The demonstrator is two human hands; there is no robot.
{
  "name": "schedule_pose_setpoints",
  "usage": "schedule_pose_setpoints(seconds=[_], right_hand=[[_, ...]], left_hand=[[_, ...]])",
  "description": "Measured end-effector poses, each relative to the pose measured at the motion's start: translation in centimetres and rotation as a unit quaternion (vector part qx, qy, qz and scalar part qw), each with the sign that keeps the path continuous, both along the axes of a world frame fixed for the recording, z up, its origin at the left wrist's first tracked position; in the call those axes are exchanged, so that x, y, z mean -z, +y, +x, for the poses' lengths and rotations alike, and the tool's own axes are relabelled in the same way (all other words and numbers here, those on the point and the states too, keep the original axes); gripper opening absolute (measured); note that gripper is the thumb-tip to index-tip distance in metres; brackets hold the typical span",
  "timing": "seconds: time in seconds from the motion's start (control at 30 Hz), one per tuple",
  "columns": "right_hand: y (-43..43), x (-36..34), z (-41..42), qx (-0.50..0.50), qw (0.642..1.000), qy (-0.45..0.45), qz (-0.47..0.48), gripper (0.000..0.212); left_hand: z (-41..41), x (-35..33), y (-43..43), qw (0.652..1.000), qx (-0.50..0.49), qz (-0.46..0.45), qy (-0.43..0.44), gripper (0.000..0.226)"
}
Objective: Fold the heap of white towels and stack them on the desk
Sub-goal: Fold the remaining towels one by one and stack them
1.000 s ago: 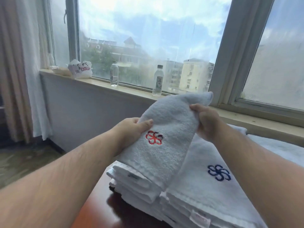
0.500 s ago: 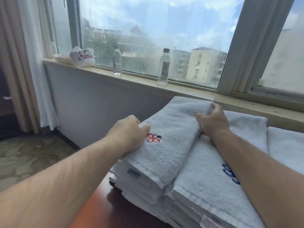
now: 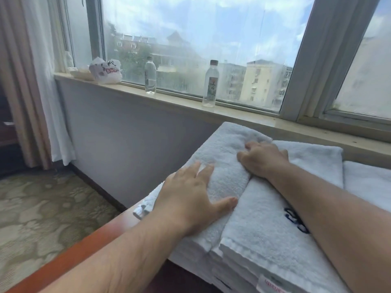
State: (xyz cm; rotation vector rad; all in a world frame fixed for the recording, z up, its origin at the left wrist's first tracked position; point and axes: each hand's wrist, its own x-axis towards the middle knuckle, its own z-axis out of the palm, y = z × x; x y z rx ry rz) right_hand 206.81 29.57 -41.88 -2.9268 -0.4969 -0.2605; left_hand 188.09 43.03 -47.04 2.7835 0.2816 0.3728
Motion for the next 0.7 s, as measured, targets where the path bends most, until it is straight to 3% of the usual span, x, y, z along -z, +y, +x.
schedule_pose_setpoints(seconds=[0.1,0.23,0.5,0.57,0.7], right_hand=[[1.5,-1.1,1.1,-0.021,0.997,-0.075,-0.019,0.063],[2.8,-0.4,3.4,-0.053,0.997,0.046,-0.016,0.064],[2.6,0.2,4.9,-0.048,0.997,0.068,0.012,0.063],[2.3,0.4,4.0,-0.07,0.996,0.039,0.045,0.059],[-0.6,0.4,-0.2,-0.113,0.97,0.032,0.212,0.044]], left_hand=[[0.3,0.1,-0.1,1.0,-0.003,0.004,-0.002,0.115],[0.8,0.2,0.4,1.0,-0.006,-0.014,-0.02,0.113],[1.3,1.0,0.4,0.992,-0.04,-0.081,-0.083,0.122],[1.3,1.0,0.4,0.993,-0.043,-0.087,-0.072,0.121],[1.0,0.0,0.4,0.995,-0.043,-0.077,-0.04,0.114]])
